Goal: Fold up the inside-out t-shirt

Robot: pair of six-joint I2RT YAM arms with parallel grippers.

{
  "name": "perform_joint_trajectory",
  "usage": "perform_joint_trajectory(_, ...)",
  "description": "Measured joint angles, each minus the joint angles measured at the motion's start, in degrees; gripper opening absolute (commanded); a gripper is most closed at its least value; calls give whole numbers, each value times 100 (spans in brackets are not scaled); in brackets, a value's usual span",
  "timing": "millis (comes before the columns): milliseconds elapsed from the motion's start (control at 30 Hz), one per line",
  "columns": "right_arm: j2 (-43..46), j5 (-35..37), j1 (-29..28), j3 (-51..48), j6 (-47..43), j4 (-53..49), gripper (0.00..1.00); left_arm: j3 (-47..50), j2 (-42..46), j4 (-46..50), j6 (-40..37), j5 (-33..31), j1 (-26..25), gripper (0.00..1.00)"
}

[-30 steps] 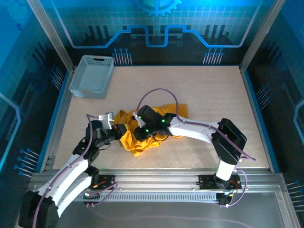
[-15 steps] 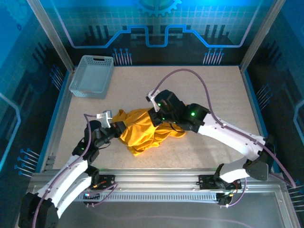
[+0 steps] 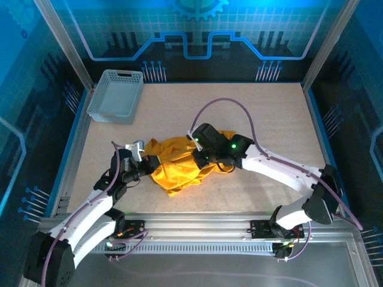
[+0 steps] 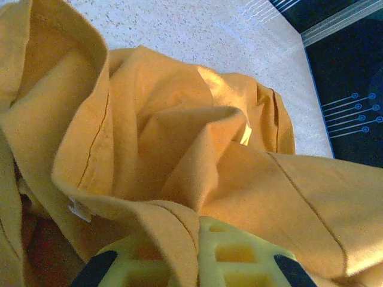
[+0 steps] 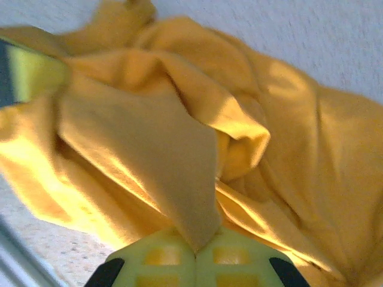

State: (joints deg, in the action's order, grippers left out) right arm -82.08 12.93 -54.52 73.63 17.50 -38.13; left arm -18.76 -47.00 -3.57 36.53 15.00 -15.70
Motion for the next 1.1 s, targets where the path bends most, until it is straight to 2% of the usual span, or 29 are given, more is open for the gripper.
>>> perform_joint_trajectory(200,1318,107,-474,208,-459,378,0,-1016,-225,-42,-111,549,-68,0)
perform_joint_trajectory(300,2044,492,-424,-2,-605,787,0,-1419,-15,-614,-205,697,-280,0)
perform_joint_trajectory(367,2177,791,-326,-157,-560,822,0,-1480,55,-800,-249,629,-404,0)
perform_joint_trajectory(467,1550,1110,15,-264,-212,625,0,-1628,-590,-592,-339,341,-428,0)
perform_joint_trajectory(567,225,1220,162,-293,144,361,0,-1812,-1904,-120,-402,149,-422,0)
perform_joint_trajectory(633,-581,1215,87,-319,284,94,3,-1744,-2371,387,-413,-9,-413,0)
perform_joint_trajectory(700,-975,1207,-39,-317,319,-129,13,-1582,-2326,754,-413,-168,-413,0)
perform_joint_trajectory(833,-1117,885,-422,131,160,-315,21,-1331,-1631,984,-393,-562,-374,0)
perform_joint_trajectory(1033,-1231,-258,-667,734,219,210,45,-892,-1040,883,-306,-883,-188,0)
perform_joint_trajectory(1100,-1259,-498,-684,691,256,247,48,-693,-1025,890,-249,-905,-164,0)
